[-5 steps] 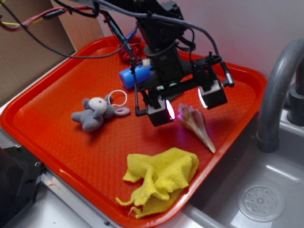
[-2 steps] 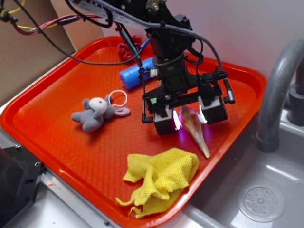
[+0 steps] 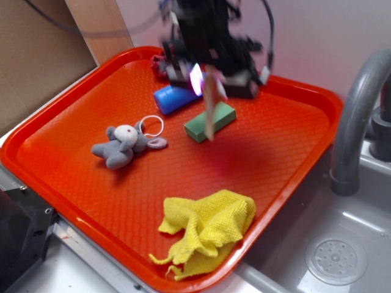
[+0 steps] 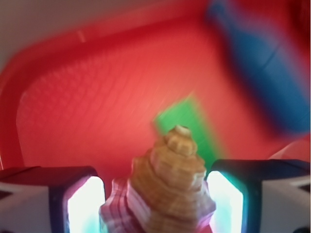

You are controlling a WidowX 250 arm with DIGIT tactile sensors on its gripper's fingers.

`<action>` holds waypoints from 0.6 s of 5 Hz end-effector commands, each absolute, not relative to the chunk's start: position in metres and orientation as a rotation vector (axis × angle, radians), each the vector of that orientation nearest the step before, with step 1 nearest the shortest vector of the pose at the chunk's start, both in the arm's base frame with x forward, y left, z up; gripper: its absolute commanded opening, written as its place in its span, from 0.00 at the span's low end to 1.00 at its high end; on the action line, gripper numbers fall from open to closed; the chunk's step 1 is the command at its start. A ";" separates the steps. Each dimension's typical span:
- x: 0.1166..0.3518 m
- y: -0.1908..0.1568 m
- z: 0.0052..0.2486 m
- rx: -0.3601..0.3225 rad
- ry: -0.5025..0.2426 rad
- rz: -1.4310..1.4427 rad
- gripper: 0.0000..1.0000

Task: Grab the shell.

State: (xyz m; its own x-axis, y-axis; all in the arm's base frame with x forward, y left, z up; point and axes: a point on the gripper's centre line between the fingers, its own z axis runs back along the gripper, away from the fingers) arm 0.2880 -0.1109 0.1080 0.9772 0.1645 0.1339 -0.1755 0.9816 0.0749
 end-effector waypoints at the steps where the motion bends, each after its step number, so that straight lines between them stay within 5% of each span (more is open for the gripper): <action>1: 0.280 -0.054 0.192 0.091 -0.165 -0.038 0.00; 3: 0.246 -0.055 0.229 0.104 -0.178 -0.136 0.00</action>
State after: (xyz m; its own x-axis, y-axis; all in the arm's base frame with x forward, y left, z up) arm 0.2309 -0.0458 0.2083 0.9872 -0.1159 0.1099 0.1021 0.9870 0.1239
